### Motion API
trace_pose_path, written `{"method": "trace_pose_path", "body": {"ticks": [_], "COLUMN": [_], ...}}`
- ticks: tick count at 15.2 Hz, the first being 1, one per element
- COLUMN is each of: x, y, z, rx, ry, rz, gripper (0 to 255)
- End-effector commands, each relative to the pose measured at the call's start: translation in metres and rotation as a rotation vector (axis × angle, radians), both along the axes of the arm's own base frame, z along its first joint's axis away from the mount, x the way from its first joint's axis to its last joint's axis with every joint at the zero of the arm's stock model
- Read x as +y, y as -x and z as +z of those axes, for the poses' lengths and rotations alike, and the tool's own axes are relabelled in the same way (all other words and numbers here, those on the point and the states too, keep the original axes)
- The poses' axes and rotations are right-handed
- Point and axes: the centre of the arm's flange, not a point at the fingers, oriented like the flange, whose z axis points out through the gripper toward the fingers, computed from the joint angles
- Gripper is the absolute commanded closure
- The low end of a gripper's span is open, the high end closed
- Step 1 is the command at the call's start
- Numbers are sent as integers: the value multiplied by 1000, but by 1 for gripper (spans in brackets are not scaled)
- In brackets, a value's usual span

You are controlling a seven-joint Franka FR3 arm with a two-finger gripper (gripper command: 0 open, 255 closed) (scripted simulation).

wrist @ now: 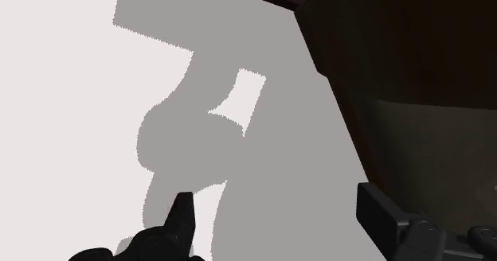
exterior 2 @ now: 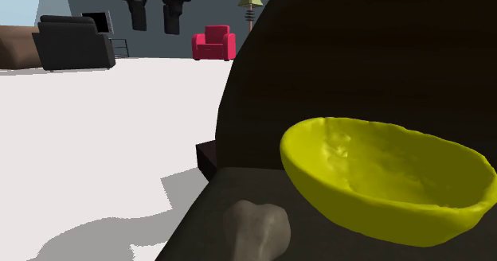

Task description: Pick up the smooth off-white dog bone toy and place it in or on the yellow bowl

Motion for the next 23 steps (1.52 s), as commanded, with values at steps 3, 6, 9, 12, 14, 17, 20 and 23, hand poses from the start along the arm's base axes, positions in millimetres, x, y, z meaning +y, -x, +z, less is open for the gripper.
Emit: {"method": "trace_pose_path", "body": {"ticks": [3,6,9,12,14,17,20,23], "x": [46,80,115,150,174,210,246,283], "y": [-19,-32,-44,-53,-59,-66,-71,-74], "z": [-17,-31,-45,-58,-67,-81,-94,-107], "rx": [19,34,48,62,72,86,101,115], "ry": [-9,-14,-20,-26,-29,-35,-41,-46], "rz": [60,105,150,195,224,269,314,359], "gripper": [0,0,0,0,0,0,0,0]}}
